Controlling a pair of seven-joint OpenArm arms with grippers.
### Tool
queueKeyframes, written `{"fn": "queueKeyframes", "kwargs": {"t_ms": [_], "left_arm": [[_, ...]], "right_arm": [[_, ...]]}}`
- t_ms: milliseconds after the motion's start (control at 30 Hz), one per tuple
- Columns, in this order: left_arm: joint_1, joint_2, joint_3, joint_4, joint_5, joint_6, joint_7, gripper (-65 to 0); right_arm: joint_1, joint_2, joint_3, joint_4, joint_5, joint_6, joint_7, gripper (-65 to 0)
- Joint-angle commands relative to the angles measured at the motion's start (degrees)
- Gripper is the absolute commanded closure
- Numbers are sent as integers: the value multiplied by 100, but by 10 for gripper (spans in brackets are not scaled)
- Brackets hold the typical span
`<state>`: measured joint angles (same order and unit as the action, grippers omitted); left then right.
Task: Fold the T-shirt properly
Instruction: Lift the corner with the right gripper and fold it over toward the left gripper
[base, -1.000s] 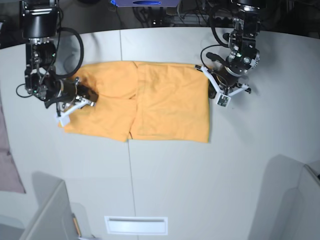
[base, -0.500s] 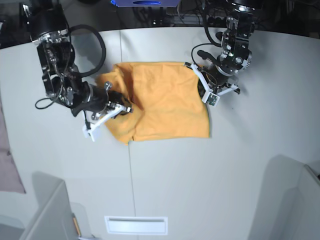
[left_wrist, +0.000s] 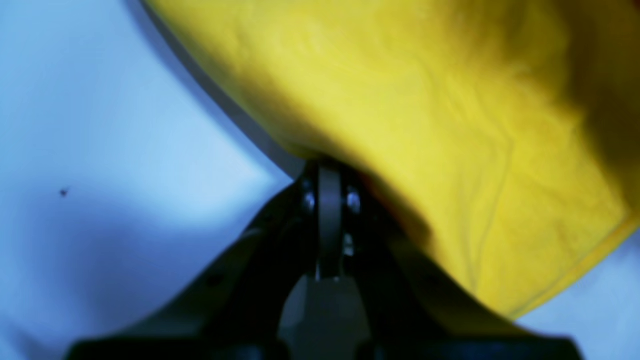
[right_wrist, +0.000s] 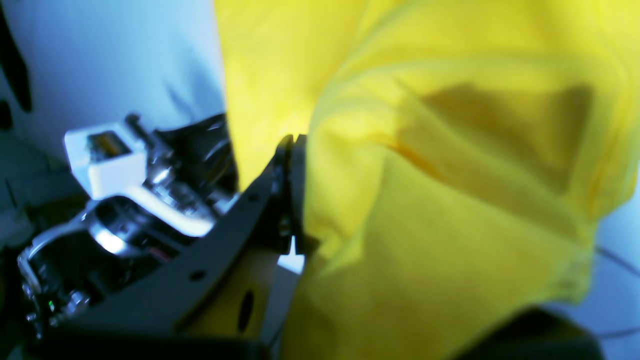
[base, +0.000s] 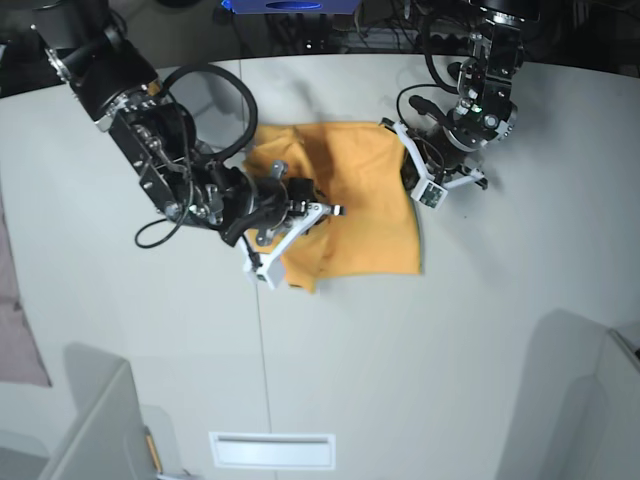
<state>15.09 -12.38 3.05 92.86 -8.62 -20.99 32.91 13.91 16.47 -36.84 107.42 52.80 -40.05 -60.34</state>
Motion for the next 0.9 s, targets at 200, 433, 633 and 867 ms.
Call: {"fn": "queueKeyframes", "kwargs": {"t_ms": [200, 433, 633, 867], "left_arm": [[60, -41, -2, 11, 146, 20, 336, 0], [139, -120, -2, 20, 146, 20, 336, 0], [139, -120, -2, 28, 146, 20, 336, 0], [192, -129, -116, 46, 137, 11, 336, 0]], "right_arm": [[46, -772, -92, -434, -1029, 5, 51, 0], [64, -1484, -65, -900, -1715, 5, 51, 0], [134, -1748, -92, -1208, -1891, 5, 60, 0], [134, -1713, -83, -1234, -1891, 5, 253, 0]]}}
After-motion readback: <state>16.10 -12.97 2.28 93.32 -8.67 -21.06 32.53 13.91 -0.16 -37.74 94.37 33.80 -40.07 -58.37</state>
